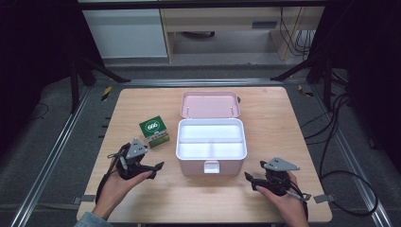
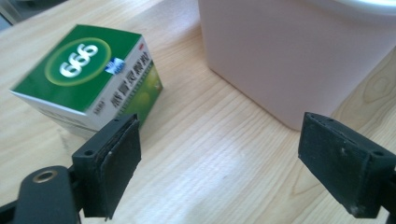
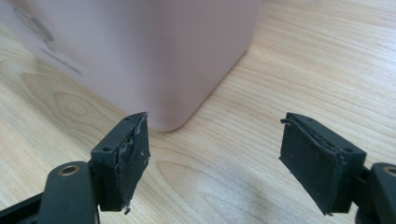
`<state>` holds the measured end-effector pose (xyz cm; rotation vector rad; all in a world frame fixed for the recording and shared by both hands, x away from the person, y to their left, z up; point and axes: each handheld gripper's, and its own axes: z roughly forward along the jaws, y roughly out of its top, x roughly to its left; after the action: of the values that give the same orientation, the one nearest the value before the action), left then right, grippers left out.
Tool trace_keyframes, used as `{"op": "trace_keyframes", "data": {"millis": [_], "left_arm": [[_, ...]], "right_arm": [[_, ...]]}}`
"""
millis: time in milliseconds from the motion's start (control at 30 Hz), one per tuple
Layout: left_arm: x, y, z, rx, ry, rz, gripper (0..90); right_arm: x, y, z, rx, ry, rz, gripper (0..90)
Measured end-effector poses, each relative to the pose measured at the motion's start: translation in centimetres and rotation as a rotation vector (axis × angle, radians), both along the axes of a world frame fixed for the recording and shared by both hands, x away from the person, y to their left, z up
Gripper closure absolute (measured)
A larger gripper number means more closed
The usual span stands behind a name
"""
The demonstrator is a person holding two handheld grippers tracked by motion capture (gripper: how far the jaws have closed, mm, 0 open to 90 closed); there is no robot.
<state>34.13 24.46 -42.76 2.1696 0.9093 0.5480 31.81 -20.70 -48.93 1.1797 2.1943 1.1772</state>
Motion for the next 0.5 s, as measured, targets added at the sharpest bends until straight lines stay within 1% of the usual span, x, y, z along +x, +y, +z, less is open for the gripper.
{"op": "trace_keyframes", "data": {"millis": [67, 100, 133, 200, 267, 333, 400, 500], "left_arm": [[0.2, 0.1, 0.5, 0.025, -0.005, -0.007, 12.8], [0.3, 0.1, 0.8, 0.029, -0.004, -0.008, 12.8], [0.2, 0.1, 1.2, 0.028, -0.014, -0.007, 12.8], [0.3, -0.1, 1.9, 0.031, -0.02, -0.026, 13.4], [0.4, -0.4, 3.1, 0.04, -0.031, -0.051, 15.9], [0.8, -0.8, 4.5, 0.037, -0.038, -0.071, 17.1], [1.2, -1.3, 5.7, 0.059, -0.052, -0.091, 18.6], [2.3, -2.2, 7.6, 0.086, -0.052, -0.137, 19.4]], "right_arm": [[0.0, -0.1, 0.0, -0.001, 0.001, -0.007, 24.3], [0.0, -0.1, 0.0, 0.0, 0.002, -0.009, 24.9], [0.0, -0.1, 0.1, 0.001, 0.001, -0.011, 25.3], [0.0, -0.2, 0.1, -0.001, -0.002, -0.018, 26.2], [0.0, -0.3, 0.1, 0.001, -0.001, -0.019, 28.0], [0.1, -0.3, 0.0, 0.004, 0.001, -0.025, 28.9], [0.1, -0.4, 0.0, 0.002, 0.001, -0.028, 30.2], [0.1, -0.4, 0.0, -0.001, 0.002, -0.033, 31.3]]}}
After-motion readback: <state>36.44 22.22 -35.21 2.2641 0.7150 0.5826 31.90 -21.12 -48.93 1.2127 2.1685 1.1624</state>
